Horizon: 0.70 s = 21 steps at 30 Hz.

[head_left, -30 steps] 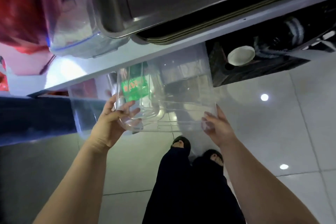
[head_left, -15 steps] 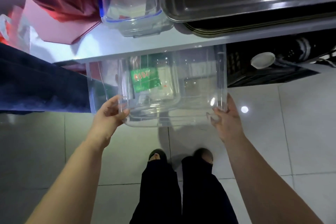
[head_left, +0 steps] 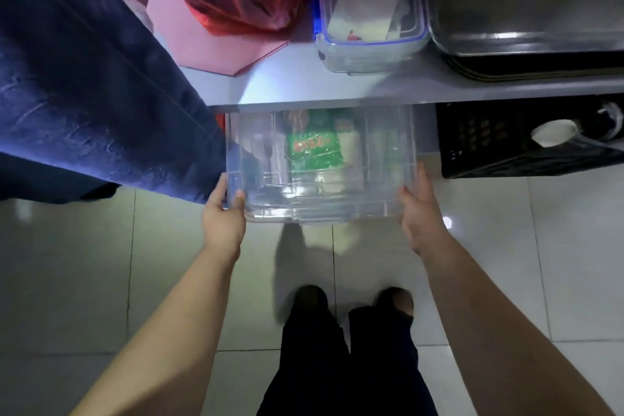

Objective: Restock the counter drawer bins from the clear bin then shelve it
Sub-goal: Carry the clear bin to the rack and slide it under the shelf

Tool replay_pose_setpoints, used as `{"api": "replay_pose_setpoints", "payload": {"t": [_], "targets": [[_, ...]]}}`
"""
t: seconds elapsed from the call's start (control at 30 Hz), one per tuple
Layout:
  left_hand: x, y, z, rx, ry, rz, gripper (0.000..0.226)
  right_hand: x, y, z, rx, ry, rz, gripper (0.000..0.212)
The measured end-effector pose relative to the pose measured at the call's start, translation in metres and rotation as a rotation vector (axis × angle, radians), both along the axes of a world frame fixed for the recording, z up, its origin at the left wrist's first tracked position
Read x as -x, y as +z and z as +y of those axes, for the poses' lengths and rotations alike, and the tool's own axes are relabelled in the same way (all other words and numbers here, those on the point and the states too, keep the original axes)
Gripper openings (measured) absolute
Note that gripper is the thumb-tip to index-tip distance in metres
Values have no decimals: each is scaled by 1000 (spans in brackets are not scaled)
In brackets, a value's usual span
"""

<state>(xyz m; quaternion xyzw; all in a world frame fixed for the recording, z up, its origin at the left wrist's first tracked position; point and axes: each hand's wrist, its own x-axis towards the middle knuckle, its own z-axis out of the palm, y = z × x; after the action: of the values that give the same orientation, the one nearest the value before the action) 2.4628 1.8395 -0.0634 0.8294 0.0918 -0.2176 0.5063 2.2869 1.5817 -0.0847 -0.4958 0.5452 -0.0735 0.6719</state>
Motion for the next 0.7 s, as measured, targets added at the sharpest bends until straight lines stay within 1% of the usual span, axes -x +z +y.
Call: {"api": "replay_pose_setpoints", "payload": {"t": [0.13, 0.2, 0.27, 0.3, 0.37, 0.4, 0.47, 0.53, 0.63, 0.7], "targets": [[-3, -9, 8, 131, 50, 145, 43, -8, -7, 3, -11, -23, -12, 55], [1, -10, 12, 201, 185, 187, 45, -7, -12, 0, 5, -41, 4, 55], [2, -14, 19, 287, 326, 317, 48, -3, -15, -1, -5, -83, 34, 50], [3, -16, 22, 335, 325, 407, 46, 1, -18, -1, -34, -124, 22, 46], [7, -19, 28, 370, 219, 544, 36, 8, -22, -1, -133, -214, -43, 34], [9, -20, 29, 367, 188, 567, 33, 12, -22, -1, -187, -241, -70, 27], [9, -20, 28, 364, 205, 564, 27, 17, -22, -1, -275, -246, -104, 12], [5, -20, 26, 371, 221, 572, 21, 17, -21, -2, -294, -239, -109, 13], [-1, -23, 24, 360, 218, 636, 23, 11, -19, -3, -275, -242, -100, 5], [-2, -23, 21, 361, 219, 663, 28, 9, -19, -3, -247, -235, -88, 14]]}}
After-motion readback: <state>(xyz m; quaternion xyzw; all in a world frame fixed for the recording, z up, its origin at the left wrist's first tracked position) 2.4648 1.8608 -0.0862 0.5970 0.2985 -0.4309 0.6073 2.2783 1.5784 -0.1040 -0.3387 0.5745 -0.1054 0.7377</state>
